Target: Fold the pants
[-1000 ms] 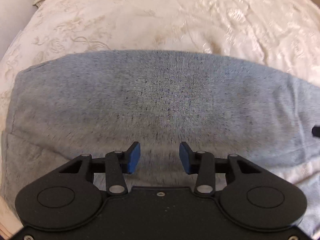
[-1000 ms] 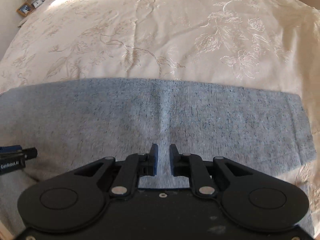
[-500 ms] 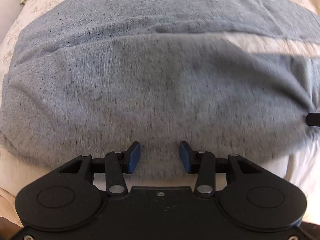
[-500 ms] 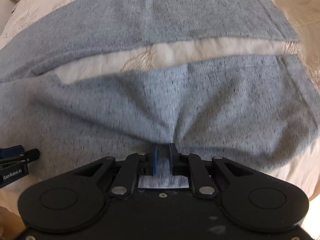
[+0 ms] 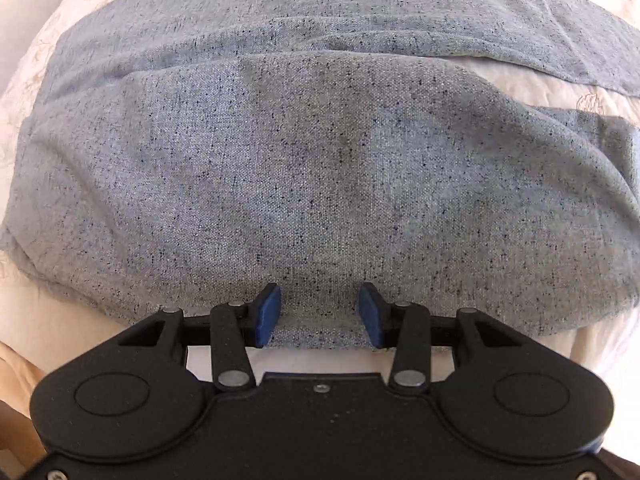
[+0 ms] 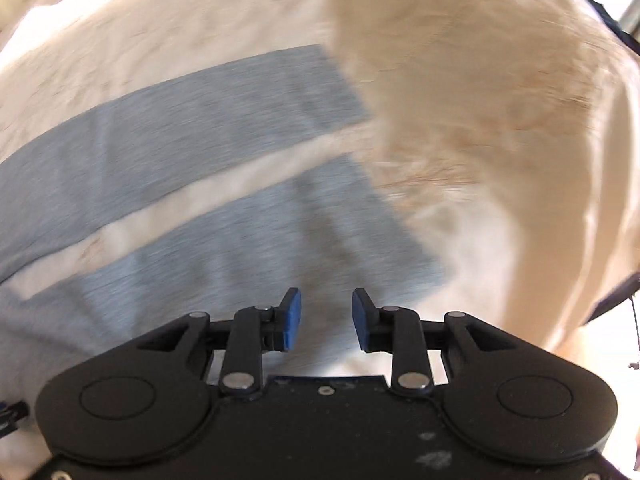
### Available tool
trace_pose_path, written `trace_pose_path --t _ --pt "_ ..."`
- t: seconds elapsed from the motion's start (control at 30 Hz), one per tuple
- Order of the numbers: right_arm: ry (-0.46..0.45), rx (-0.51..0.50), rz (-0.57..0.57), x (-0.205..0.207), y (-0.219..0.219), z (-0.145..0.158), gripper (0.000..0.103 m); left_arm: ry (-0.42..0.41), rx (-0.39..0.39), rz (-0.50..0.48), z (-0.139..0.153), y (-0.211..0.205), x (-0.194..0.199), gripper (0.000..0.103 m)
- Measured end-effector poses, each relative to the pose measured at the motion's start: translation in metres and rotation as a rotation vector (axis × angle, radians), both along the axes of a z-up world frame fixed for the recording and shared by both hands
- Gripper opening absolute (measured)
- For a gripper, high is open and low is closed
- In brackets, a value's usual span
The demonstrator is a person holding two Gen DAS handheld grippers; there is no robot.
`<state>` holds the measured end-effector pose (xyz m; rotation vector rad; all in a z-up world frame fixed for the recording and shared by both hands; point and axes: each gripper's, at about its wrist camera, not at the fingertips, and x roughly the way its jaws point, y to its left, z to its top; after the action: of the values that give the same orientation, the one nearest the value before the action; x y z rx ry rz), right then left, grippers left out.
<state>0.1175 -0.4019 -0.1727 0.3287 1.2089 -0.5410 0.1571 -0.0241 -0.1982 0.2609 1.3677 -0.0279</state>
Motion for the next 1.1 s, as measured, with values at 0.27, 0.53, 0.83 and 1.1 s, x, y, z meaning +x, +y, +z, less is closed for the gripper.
trace_pose_path --t 0.27,0.53,0.83,1.1 --pt "-0.005 0.038 -0.106 -0.024 -0.058 -0.014 0.031 -0.027 0.045 0.028 -0.008 -0.019 -0.011 0.052" --pt "0.054 0.062 0.000 0.011 -0.062 -0.046 0.038 -0.040 0.058 0.057 0.004 -0.033 -0.024 0.051" --pt "0.031 0.145 0.135 0.038 -0.079 -0.063 0.038 -0.128 -0.059 -0.036 0.047 -0.068 -0.031 0.051" --pt "-0.038 0.129 0.206 0.020 -0.073 -0.018 0.007 -0.160 -0.090 -0.096 0.045 -0.088 0.003 0.051"
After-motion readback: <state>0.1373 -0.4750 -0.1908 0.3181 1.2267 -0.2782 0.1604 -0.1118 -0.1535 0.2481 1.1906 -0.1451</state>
